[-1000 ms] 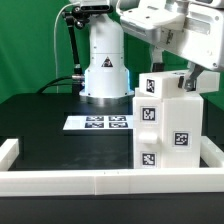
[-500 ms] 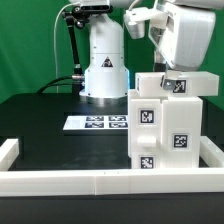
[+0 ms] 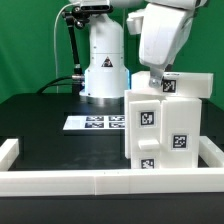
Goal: Assemble cabinet
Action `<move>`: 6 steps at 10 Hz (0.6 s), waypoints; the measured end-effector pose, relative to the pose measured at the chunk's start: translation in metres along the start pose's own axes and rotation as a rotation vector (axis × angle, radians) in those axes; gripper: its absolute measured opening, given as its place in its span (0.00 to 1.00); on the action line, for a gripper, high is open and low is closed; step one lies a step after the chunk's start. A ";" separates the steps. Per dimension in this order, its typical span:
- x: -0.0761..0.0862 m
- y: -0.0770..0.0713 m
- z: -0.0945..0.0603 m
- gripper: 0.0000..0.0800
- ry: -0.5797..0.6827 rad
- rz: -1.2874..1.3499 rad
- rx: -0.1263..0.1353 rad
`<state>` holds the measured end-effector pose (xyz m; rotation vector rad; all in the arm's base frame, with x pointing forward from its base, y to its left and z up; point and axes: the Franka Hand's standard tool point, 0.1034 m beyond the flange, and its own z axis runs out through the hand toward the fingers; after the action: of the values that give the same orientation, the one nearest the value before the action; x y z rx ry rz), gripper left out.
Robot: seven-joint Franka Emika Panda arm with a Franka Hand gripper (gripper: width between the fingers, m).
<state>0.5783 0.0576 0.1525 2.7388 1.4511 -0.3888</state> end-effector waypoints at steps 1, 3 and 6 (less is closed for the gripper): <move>0.000 -0.002 0.001 0.72 -0.003 0.174 0.006; -0.003 -0.004 0.007 0.71 0.004 0.474 0.038; 0.000 -0.007 0.007 0.71 0.006 0.784 0.062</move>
Offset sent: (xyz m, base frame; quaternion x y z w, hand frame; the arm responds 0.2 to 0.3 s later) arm -0.0092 -0.0044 -0.0070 0.0409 -0.0117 0.3063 0.9510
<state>0.5709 0.0609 0.1460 3.0496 0.2786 -0.3801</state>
